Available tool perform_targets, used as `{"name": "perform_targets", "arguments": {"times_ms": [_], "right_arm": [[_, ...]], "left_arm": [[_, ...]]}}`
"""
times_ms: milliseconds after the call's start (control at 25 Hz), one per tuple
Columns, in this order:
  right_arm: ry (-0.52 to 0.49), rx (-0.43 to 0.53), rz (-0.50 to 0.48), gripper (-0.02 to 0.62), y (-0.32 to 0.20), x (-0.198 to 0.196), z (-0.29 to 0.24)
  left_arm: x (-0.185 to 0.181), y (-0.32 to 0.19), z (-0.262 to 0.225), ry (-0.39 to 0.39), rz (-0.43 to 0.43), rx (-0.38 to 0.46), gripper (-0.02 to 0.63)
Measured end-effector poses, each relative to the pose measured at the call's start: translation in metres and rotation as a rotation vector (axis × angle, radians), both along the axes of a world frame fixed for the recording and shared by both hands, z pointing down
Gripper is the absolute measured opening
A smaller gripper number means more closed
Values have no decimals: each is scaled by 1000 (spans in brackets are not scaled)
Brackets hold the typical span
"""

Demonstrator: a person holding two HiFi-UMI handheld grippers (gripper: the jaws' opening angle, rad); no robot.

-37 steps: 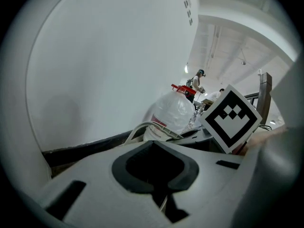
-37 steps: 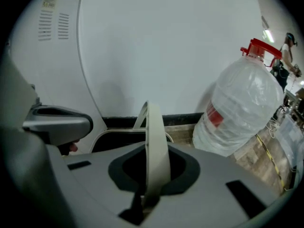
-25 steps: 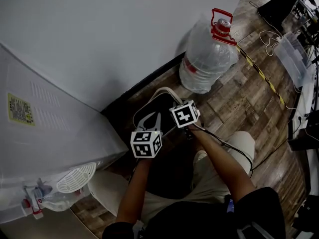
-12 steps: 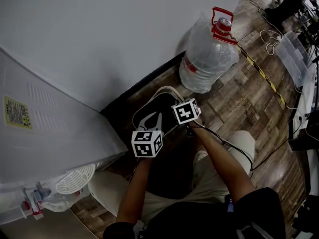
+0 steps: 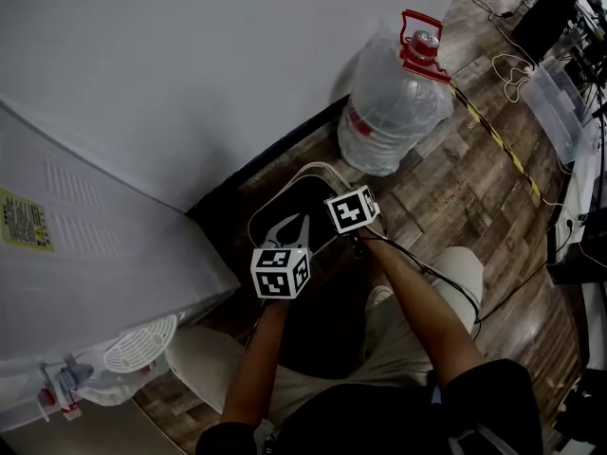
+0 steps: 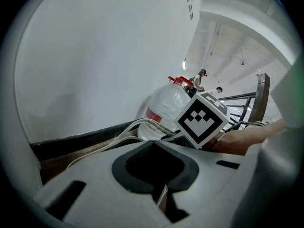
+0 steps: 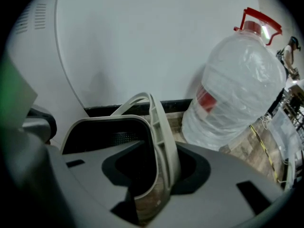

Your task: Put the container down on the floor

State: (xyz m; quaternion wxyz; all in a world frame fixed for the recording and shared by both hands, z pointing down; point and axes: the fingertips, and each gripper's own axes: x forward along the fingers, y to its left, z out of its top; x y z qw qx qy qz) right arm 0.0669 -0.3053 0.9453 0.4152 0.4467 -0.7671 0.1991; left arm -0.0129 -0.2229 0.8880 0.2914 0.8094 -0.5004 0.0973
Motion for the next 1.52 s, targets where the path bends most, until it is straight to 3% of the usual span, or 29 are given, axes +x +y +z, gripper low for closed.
{"name": "perform_targets", "arguments": {"times_ms": [760,1520], "right_arm": [[35,-6,0,239,-7,5,32],[20,15,36,270,-12,13,27]], "left_arm": [[2,-3,15,18,3,-35,17],[9,-5,24,36,18,-47,17]]}}
